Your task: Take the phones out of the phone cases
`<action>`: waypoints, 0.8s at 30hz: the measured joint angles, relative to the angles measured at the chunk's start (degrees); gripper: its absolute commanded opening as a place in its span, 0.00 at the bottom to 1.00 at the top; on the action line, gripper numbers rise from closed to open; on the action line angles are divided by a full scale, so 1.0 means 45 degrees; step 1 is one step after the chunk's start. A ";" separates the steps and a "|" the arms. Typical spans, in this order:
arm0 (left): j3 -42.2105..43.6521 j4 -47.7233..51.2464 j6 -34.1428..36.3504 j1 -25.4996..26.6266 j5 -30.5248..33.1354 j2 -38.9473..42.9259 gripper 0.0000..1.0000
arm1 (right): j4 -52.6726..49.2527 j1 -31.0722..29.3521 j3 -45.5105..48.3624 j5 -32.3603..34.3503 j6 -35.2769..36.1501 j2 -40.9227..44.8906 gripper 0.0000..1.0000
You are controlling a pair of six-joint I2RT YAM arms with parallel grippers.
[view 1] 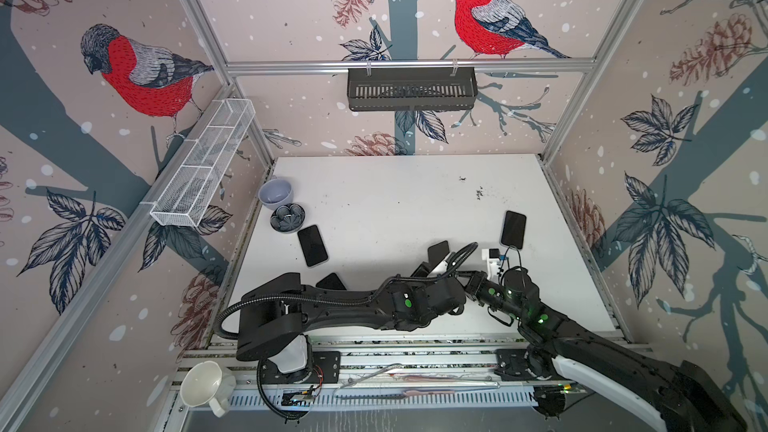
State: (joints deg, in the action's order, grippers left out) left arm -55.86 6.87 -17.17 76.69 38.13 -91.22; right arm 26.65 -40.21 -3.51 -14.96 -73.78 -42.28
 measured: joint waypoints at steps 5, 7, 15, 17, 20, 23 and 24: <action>-0.0053 -0.0039 0.0131 -0.0015 0.0238 -0.0209 0.50 | 0.0083 -0.0049 0.0214 -0.0034 -0.0058 0.0146 0.00; -0.0102 -0.0063 0.0151 -0.0015 0.0233 -0.0335 0.46 | 0.0097 -0.0053 0.0291 -0.0029 -0.0214 0.0219 0.00; 0.0024 -0.0617 0.0588 -0.0015 -0.0350 -0.0612 0.18 | 0.0107 -0.0063 0.0437 -0.0063 -0.0219 0.0296 0.00; 0.0155 -0.0855 0.0894 -0.0010 -0.0573 -0.0612 0.15 | 0.0107 -0.0058 0.0471 -0.0058 -0.0219 0.0306 0.00; 0.0350 -0.1161 0.1180 0.0000 -0.0573 -0.0607 0.10 | 0.0102 -0.0058 0.0481 -0.0019 -0.0214 0.0311 0.00; 0.0500 -0.1394 0.1457 0.0083 -0.0325 -0.0559 0.04 | 0.0097 -0.0058 0.0481 -0.0015 -0.0214 0.0393 0.00; 0.0554 -0.1481 0.1506 0.0146 -0.0204 -0.0554 0.02 | 0.0068 -0.0058 0.0481 -0.0019 -0.0214 0.0432 0.00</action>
State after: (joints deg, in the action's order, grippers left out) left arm -53.36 0.21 -10.39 77.34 37.21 -93.71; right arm 26.96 -40.47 -1.34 -15.05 -74.74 -40.34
